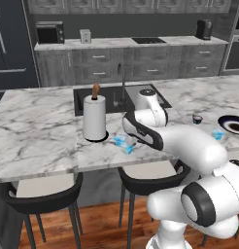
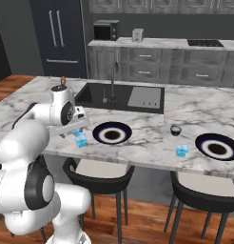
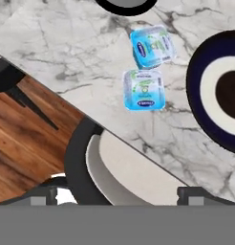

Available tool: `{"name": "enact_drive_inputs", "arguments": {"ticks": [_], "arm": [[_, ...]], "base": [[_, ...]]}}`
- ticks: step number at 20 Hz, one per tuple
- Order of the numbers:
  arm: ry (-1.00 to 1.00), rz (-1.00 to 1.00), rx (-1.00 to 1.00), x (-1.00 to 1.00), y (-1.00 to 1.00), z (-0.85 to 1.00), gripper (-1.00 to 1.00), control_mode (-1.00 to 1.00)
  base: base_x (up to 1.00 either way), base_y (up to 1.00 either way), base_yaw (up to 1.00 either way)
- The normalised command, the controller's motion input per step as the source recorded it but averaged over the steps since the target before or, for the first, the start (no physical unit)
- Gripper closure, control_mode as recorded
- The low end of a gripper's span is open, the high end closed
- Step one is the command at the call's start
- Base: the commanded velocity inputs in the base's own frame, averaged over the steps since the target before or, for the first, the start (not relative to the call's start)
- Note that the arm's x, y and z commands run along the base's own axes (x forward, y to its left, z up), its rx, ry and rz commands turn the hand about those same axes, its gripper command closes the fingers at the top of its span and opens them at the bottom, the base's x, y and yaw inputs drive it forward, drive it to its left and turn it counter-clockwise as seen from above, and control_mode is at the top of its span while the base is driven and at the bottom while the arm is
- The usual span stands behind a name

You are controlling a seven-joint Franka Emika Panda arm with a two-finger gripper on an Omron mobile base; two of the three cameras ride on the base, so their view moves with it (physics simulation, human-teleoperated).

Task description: Place two yogurt containers on each plate.

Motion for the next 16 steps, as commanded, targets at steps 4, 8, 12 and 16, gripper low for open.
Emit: {"name": "enact_drive_inputs", "arguments": {"ticks": [4, 8, 12, 16], "arm": [[0.0, 0.0, 0.0, 0.19, 0.0, -0.45, -1.0, -1.0], [0.01, 0.0, 0.0, 0.33, 0.0, -0.37, -1.0, -1.0], [0.01, 0.0, 0.0, 0.44, 0.0, -0.27, -1.0, -1.0], [0.0, 0.0, 0.0, 0.38, 0.05, -0.26, -1.0, -1.0]], "base": [[0.0, 0.0, 0.0], [0.0, 0.0, 0.0], [0.0, 0.0, 0.0], [0.0, 0.0, 0.0]]}}
